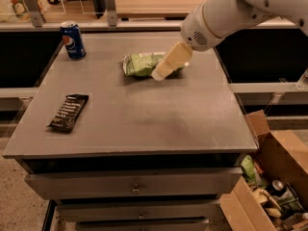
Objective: Move pepsi can near green jalapeno chip bag
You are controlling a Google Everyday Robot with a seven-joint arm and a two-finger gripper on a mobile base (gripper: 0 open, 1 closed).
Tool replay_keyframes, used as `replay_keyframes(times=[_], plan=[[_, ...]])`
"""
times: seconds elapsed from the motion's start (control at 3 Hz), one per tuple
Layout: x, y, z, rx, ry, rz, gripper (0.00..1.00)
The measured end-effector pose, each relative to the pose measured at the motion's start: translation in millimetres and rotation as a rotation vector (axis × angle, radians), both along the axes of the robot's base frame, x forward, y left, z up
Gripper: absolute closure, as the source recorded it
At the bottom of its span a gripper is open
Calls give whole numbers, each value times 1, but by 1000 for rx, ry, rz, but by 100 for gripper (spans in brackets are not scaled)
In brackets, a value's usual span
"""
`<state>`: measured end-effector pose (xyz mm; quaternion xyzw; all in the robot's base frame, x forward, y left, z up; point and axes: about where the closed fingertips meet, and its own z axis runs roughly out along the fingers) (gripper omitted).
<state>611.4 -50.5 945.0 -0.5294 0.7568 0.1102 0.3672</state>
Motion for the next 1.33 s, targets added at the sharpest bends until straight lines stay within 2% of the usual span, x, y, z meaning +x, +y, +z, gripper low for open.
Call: replay_keyframes(times=[0.33,0.67,1.0,1.33], plan=[[12,5,9,35,-45,-31,0],[12,5,9,35,-45,-31,0],[27,21,11,75,-81,-23,0],[59,59,17,164,-137,8,0]])
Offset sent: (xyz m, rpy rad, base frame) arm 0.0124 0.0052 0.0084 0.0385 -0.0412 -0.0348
